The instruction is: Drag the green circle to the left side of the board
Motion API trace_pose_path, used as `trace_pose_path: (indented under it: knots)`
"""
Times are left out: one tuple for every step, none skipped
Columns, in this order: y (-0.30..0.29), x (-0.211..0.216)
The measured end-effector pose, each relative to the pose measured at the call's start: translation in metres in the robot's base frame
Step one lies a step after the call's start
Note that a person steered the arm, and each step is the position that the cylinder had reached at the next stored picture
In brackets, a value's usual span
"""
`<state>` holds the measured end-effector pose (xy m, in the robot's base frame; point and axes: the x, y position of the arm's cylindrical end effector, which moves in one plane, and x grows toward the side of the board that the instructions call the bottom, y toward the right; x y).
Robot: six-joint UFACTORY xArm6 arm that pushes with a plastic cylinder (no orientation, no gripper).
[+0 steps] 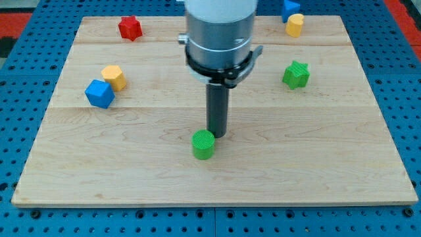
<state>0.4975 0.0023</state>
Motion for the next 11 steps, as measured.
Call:
trace_pose_path:
  knots:
    - [0.033,-0.002]
    - [0.053,0.009]
    - [0.08,0.015]
    - [0.088,0.018]
    - [0.077,0.018]
    - [0.05,0.018]
    - [0.026,0.018]
    - [0.002,0.018]
    - [0.003,0.024]
    - [-0.008,0.033]
    - [-0.079,0.044]
